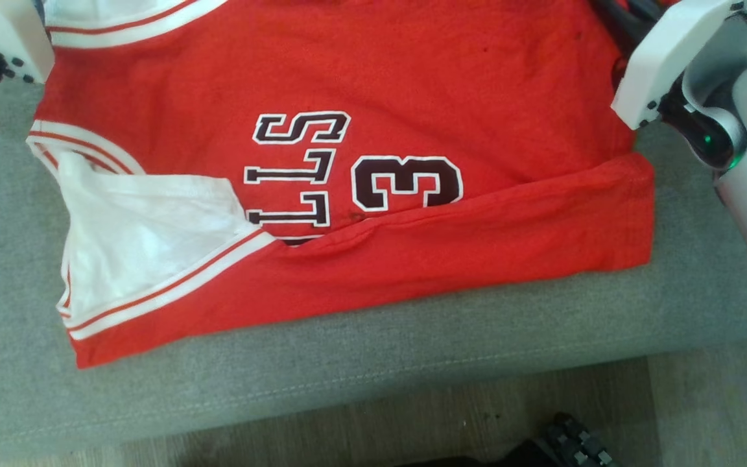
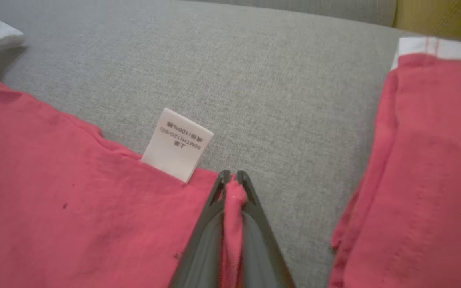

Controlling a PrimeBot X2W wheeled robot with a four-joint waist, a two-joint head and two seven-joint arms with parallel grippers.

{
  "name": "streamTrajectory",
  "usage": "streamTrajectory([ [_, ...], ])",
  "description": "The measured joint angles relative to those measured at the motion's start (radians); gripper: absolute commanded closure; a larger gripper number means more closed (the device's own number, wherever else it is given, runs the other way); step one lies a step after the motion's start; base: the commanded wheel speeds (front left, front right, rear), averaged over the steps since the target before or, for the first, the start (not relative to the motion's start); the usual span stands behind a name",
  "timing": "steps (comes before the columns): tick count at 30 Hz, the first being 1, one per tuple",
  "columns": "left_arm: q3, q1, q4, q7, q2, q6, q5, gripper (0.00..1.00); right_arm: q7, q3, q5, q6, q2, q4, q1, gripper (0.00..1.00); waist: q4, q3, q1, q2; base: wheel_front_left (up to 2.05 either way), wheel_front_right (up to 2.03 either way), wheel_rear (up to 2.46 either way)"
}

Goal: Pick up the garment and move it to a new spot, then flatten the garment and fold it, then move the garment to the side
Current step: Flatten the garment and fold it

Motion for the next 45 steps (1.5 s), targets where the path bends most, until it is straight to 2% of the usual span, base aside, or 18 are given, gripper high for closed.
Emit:
streamTrajectory([
  [13, 0.037, -0.001, 0.048, -0.119, -0.009, 0.046, -0.014, 1.00, -0.198, 0.009, -0.050, 0.000, 0.009, 0.071, -0.055, 1.00, 0.015, -0.009, 0.0000, 0.0000, 0.00, 0.00, 0.00],
  [20, 0.034, 0.000, 0.063, -0.163, -0.025, 0.041, -0.014, 1.00, -0.247, 0.018, -0.053, 0.000, 0.026, 0.100, -0.048, 1.00, 0.021, -0.020, 0.0000, 0.0000, 0.00, 0.00, 0.00],
  [26, 0.031, 0.018, 0.038, -0.193, -0.020, 0.015, -0.032, 1.00, -0.316, 0.019, -0.052, 0.000, 0.024, 0.102, -0.023, 1.00, 0.024, -0.045, 0.0000, 0.0000, 0.00, 0.00, 0.00],
  [37, -0.015, 0.188, -0.112, -0.197, 0.082, -0.003, -0.041, 1.00, -0.368, 0.018, -0.038, 0.000, -0.022, 0.064, 0.083, 1.00, 0.033, -0.108, 0.0000, 0.0000, 0.00, 0.00, 0.00],
  [45, -0.011, 0.333, -0.241, -0.184, 0.174, 0.022, -0.086, 1.00, -0.369, -0.001, -0.034, 0.000, -0.066, 0.005, 0.159, 1.00, 0.042, -0.146, 0.0000, 0.0000, 0.00, 0.00, 0.00],
])
